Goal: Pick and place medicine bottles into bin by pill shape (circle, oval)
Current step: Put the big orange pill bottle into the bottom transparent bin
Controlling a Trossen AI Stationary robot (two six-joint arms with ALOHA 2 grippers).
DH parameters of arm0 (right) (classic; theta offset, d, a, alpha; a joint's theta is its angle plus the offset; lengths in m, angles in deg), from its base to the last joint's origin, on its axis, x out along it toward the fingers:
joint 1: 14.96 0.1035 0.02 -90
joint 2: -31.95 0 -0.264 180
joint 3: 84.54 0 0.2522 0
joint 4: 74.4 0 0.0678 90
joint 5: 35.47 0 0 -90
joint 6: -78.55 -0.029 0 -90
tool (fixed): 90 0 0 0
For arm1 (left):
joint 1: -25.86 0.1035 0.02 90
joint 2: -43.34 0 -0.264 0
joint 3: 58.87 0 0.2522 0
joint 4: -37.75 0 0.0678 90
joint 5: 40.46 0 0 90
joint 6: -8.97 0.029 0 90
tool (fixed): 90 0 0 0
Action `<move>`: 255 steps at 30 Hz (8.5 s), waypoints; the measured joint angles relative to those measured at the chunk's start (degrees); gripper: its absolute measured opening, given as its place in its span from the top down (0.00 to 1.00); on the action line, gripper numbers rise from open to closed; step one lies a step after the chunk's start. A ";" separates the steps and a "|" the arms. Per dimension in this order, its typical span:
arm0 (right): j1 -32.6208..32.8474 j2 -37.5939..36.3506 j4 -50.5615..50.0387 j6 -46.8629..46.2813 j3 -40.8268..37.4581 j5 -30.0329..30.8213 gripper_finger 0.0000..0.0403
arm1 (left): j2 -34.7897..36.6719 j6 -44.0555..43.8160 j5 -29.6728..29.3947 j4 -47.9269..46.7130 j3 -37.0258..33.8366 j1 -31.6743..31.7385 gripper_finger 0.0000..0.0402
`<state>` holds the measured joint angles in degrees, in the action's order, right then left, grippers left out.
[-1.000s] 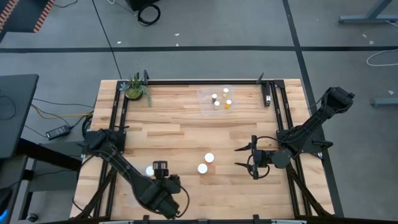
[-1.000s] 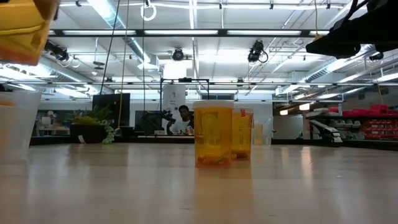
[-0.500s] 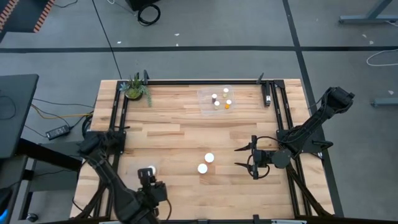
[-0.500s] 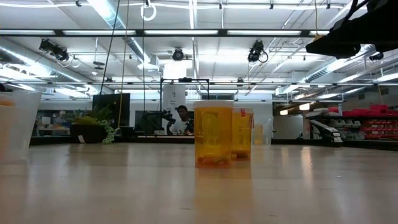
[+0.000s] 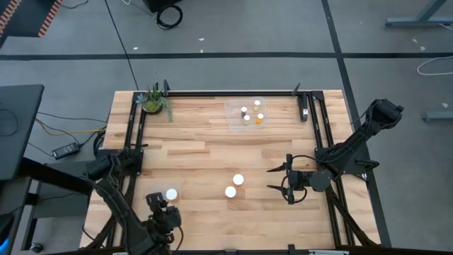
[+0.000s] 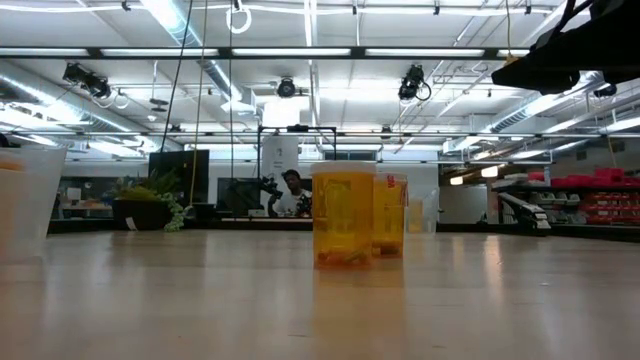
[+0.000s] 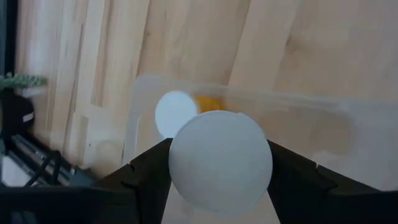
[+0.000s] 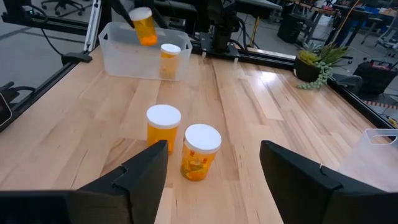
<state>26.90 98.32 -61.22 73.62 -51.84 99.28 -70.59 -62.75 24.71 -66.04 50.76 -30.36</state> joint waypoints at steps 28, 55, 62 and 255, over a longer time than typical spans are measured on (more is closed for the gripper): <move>0.02 0.00 0.17 1.30 0.00 -0.28 0.35 | 0.00 -13.68 0.64 14.05 -9.95 -1.43 0.43; -0.26 0.01 0.68 4.44 0.00 -0.26 0.35 | 3.39 -22.54 -2.13 2.11 -10.06 -4.89 0.44; -0.26 0.00 1.14 4.76 0.00 -0.26 0.35 | 3.52 -27.29 -2.00 0.24 -10.06 -6.76 0.47; -1.62 0.02 1.52 4.92 0.02 -1.95 0.35 | 18.78 14.64 22.57 33.64 -16.34 21.02 0.47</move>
<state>25.29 98.34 -59.69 78.54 -51.82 97.33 -51.80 -48.11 47.27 -32.40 34.42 -9.34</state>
